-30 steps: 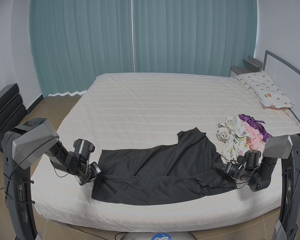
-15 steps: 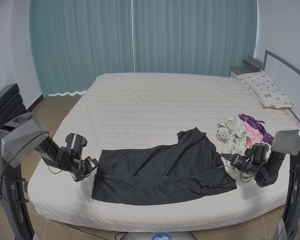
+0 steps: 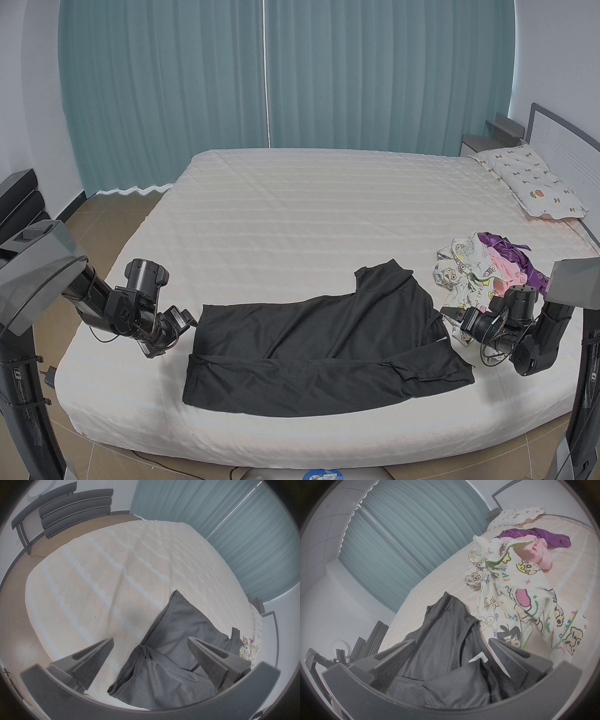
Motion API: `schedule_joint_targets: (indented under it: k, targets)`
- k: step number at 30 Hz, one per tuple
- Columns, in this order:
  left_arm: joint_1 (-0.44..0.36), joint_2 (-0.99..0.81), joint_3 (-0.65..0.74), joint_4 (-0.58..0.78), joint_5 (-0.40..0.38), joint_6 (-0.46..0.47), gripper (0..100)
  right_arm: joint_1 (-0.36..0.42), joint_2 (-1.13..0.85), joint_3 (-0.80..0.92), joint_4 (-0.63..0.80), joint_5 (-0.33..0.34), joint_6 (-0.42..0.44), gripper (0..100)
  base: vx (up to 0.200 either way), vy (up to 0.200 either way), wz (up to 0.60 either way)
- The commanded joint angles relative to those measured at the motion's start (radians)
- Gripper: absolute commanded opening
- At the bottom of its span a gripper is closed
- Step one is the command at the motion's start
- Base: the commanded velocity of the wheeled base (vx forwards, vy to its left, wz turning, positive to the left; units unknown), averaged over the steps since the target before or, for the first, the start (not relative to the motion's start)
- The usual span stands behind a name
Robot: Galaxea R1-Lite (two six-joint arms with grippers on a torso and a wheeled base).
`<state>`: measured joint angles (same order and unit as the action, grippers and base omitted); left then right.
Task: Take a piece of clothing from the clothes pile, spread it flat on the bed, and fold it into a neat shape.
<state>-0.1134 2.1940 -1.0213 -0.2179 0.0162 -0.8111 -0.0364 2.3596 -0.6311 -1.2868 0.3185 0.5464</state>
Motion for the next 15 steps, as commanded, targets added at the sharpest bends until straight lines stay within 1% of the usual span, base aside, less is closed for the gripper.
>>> schedule_joint_targets:
  k: [1,4,5,6,12,13,14,15]
  targets:
    - [0.003,0.047,-0.079,0.003,0.001,0.003,100,0.009,0.004,-0.004,-0.002,0.001,0.0,100,0.0,0.0,0.0]
    - [0.003,0.092,-0.152,0.005,0.001,0.018,100,0.01,0.007,-0.006,0.0,0.001,0.0,100,0.0,0.0,0.0]
    - [0.003,0.095,-0.155,0.005,0.001,0.018,100,0.01,0.007,-0.006,0.0,0.001,0.0,100,0.0,0.0,0.0]
    - [0.003,0.135,-0.211,0.005,0.001,0.039,100,0.01,0.009,-0.007,0.001,0.001,0.0,100,0.0,0.0,0.0]
    - [0.011,0.3,-0.395,0.005,-0.001,0.194,100,0.013,0.018,-0.01,0.001,0.001,0.0,100,0.0,0.0,0.0]
    - [0.011,0.306,-0.402,0.005,-0.001,0.201,100,0.013,0.018,-0.01,0.001,0.001,0.0,100,0.0,0.0,0.0]
    - [0.012,0.34,-0.445,0.003,-0.004,0.228,100,0.013,0.018,-0.01,0.001,0.001,0.0,100,0.0,0.0,0.0]
    - [0.012,0.354,-0.471,0.003,-0.021,0.24,100,0.013,0.018,-0.01,0.001,0.001,0.0,100,0.0,0.0,0.0]
